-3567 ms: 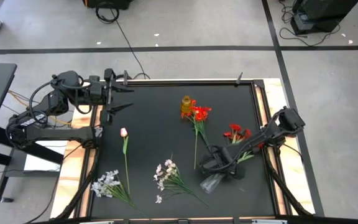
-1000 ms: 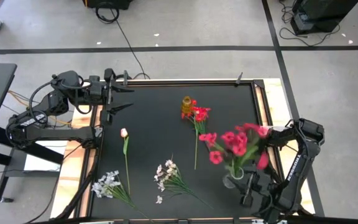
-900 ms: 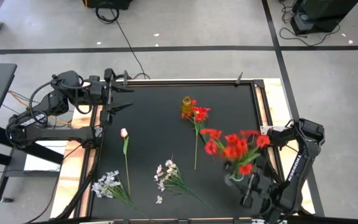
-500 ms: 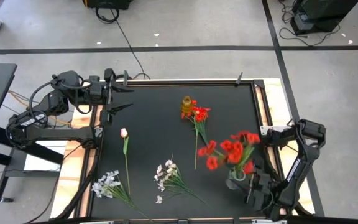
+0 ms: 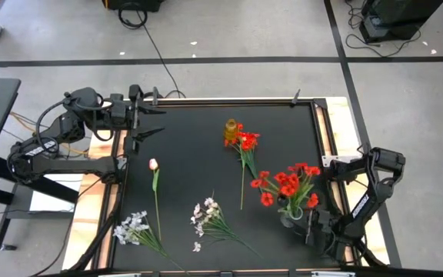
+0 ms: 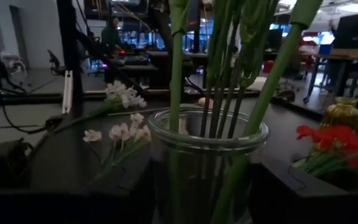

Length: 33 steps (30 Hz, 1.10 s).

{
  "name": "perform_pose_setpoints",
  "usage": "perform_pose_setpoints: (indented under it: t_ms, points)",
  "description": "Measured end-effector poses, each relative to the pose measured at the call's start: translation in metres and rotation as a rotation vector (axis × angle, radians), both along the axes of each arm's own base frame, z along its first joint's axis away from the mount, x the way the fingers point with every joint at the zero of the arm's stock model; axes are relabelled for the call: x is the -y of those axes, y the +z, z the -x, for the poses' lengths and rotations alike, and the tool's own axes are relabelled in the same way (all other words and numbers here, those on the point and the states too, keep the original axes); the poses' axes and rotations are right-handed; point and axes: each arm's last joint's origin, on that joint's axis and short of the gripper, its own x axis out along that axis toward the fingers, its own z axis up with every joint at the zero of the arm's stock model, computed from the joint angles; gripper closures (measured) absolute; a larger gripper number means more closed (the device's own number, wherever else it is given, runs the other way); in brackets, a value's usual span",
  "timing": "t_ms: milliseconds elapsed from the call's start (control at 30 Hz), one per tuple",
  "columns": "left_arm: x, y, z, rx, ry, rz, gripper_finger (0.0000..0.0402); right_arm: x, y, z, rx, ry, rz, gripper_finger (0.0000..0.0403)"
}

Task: Sort flowers into vase by color
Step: Adjust the transparent vase

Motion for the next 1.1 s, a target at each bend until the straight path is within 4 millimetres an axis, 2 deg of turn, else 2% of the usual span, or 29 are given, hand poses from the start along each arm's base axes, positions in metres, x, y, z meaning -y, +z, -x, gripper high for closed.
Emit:
perform_pose_setpoints:
  t_ms: [133, 433, 867, 1100]
  points:
    - [0.0, 0.0, 0.0, 0.0, 0.0, 0.0, 0.0177, -0.003, -0.007, -0.006, 0.017, -0.023, -0.057, 0.0194]
    - [0.0, 0.0, 0.0, 0.0, 0.0, 0.0, 0.0177, -0.002, -0.015, -0.012, -0.002, -0.046, 0.003, 0.0189]
    - [0.0, 0.0, 0.0, 0.0, 0.0, 0.0, 0.0177, 0.001, -0.016, -0.017, -0.033, -0.069, 0.119, 0.0188]
    - [0.0, 0.0, 0.0, 0.0, 0.0, 0.0, 0.0177, -0.001, -0.017, -0.013, -0.043, -0.052, 0.073, 0.0171]
